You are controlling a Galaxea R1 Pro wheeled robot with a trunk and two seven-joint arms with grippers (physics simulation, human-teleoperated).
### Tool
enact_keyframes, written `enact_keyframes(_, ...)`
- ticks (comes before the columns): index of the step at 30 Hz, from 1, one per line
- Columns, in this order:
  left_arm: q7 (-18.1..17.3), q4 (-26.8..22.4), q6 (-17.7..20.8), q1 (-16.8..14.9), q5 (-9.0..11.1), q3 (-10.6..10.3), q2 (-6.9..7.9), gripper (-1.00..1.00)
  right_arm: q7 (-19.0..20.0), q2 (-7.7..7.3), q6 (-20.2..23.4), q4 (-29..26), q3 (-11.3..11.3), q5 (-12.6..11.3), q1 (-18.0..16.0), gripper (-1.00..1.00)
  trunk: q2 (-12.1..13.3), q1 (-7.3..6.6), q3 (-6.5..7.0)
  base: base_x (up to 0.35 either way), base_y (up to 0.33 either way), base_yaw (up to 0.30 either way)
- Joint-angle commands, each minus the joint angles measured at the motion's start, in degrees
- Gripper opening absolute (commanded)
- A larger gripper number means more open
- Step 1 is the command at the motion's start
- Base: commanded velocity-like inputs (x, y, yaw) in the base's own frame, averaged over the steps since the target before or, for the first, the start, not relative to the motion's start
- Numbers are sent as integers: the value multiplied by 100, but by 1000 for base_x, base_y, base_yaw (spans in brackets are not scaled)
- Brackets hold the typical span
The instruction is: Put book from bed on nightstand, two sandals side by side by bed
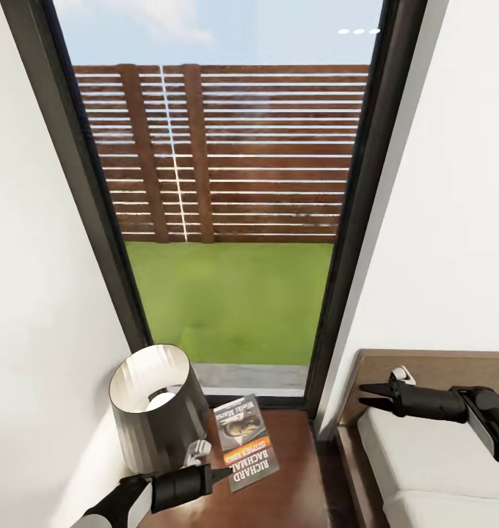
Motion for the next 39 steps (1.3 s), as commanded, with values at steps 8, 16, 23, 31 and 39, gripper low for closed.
enact_keyframes(8, -11, -10, 53, -4, -47, 67, 2, -100, 10, -14, 66, 0, 0, -27, -5, 100, -93, 48, -49, 0, 0, 0)
enact_keyframes(16, -11, -10, 53, -4, -47, 68, 2, -100, 10, -18, 68, -2, -4, -26, -5, 100, -414, 223, -192, 0, 0, 0)
enact_keyframes(23, -19, -10, 59, -4, -47, 70, 8, -100, 10, -66, 68, -2, -82, -26, -5, 100, -695, 377, -318, 0, 0, 0)
enact_keyframes(31, -28, -10, 62, -4, -47, 68, 3, -100, 10, -77, 68, -2, -162, -26, -5, 100, -1016, 553, -462, 0, 0, 0)
enact_keyframes(39, -28, -10, 62, -4, -47, 68, 2, -100, 10, -93, 68, -2, -163, -26, -5, 100, -1336, 728, -605, 0, 0, 0)
